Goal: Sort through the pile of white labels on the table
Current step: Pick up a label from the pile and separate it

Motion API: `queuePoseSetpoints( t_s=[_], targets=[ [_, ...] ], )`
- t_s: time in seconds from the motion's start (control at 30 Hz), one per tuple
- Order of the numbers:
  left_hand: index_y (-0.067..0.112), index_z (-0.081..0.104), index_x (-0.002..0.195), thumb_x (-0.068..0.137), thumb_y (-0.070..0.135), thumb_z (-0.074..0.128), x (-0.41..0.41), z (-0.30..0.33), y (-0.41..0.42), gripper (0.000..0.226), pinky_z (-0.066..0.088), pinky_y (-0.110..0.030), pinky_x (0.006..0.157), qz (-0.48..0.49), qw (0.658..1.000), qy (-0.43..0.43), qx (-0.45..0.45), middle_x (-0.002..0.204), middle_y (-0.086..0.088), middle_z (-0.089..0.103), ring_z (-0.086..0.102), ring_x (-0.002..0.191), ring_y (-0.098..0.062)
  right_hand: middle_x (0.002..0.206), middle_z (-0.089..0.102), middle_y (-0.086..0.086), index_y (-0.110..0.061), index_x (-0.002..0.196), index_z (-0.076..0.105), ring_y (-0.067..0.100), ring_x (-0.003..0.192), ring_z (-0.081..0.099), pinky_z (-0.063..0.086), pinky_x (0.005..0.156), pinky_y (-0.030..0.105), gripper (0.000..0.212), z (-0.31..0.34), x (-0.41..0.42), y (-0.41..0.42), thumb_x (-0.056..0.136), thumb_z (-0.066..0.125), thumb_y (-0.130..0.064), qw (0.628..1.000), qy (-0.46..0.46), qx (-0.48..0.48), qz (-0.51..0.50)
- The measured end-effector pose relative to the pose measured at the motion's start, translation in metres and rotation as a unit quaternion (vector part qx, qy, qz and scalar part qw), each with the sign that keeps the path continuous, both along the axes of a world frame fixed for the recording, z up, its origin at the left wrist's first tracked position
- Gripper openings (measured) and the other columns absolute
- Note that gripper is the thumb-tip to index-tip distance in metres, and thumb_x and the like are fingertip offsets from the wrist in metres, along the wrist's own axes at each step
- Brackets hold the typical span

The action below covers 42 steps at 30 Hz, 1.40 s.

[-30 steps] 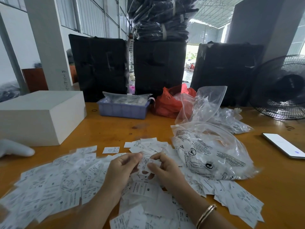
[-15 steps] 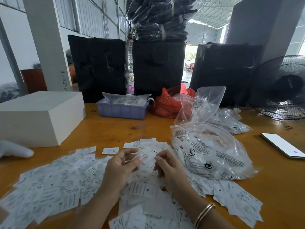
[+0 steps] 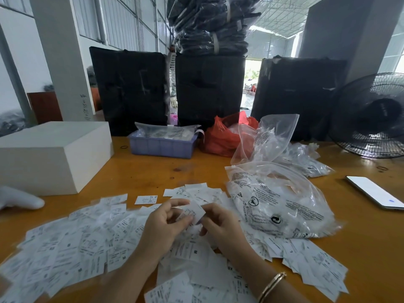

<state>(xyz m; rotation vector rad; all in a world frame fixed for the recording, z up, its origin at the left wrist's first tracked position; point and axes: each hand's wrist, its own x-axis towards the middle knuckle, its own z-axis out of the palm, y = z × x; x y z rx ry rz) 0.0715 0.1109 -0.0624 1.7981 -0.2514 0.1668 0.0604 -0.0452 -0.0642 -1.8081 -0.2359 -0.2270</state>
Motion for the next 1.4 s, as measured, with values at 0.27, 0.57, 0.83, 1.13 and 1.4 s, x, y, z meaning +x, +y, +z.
queuePoseSetpoints(
  t_s=[0.27, 0.57, 0.83, 1.13, 1.4],
  targets=[
    [0.036, 0.061, 0.102, 0.081, 0.026, 0.072, 0.001, -0.001, 0.001, 0.025, 0.054, -0.015, 0.062, 0.007, 1.0, -0.004, 0.006, 0.081, 0.001, 0.072, 0.068, 0.074, -0.01, 0.07, 0.067, -0.014, -0.028, 0.088, 0.07, 0.009, 0.06, 0.065, 0.045, 0.056, 0.018, 0.033, 0.001, -0.003, -0.001, 0.093, 0.05, -0.002, 0.999, -0.046, 0.004, -0.001],
    [0.038, 0.059, 0.101, 0.081, 0.022, 0.072, 0.001, -0.002, 0.003, 0.029, 0.054, -0.014, 0.067, -0.027, 0.995, -0.043, 0.089, 0.079, 0.015, 0.072, 0.068, 0.078, 0.0, 0.073, 0.061, -0.007, -0.026, 0.081, 0.061, 0.0, 0.053, 0.05, 0.038, 0.052, 0.017, 0.042, 0.001, -0.001, -0.001, 0.079, 0.04, 0.01, 0.995, 0.001, -0.094, 0.038],
    [0.038, 0.058, 0.099, 0.087, 0.02, 0.064, 0.001, 0.005, 0.01, 0.022, 0.042, -0.007, 0.047, 0.077, 0.981, -0.131, 0.122, 0.076, 0.013, 0.064, 0.057, 0.061, 0.004, 0.095, 0.057, -0.019, -0.032, 0.096, 0.062, -0.008, 0.08, 0.053, 0.045, 0.069, 0.011, 0.047, 0.028, -0.001, -0.009, 0.088, 0.044, 0.011, 0.989, -0.102, -0.096, -0.056],
    [0.017, 0.064, 0.115, 0.088, 0.008, 0.063, 0.017, -0.001, 0.035, 0.029, 0.049, -0.023, 0.055, 0.251, 0.911, -0.108, 0.31, 0.107, 0.0, 0.065, 0.059, 0.071, -0.01, 0.109, 0.067, 0.003, -0.016, 0.097, 0.067, 0.015, 0.069, 0.058, 0.039, 0.051, 0.02, 0.032, 0.05, 0.056, -0.13, 0.091, 0.042, 0.003, 0.915, 0.037, -0.186, -0.357],
    [0.016, 0.069, 0.104, 0.083, 0.006, 0.065, 0.013, -0.004, 0.02, 0.024, 0.049, -0.03, 0.088, 0.147, 0.881, -0.248, 0.374, 0.108, 0.003, 0.063, 0.056, 0.102, -0.013, 0.099, 0.065, 0.002, -0.02, 0.092, 0.072, 0.02, 0.089, 0.052, 0.04, 0.077, 0.032, 0.029, 0.025, 0.064, -0.15, 0.089, 0.054, -0.043, 0.815, 0.155, -0.482, -0.282]
  ],
)
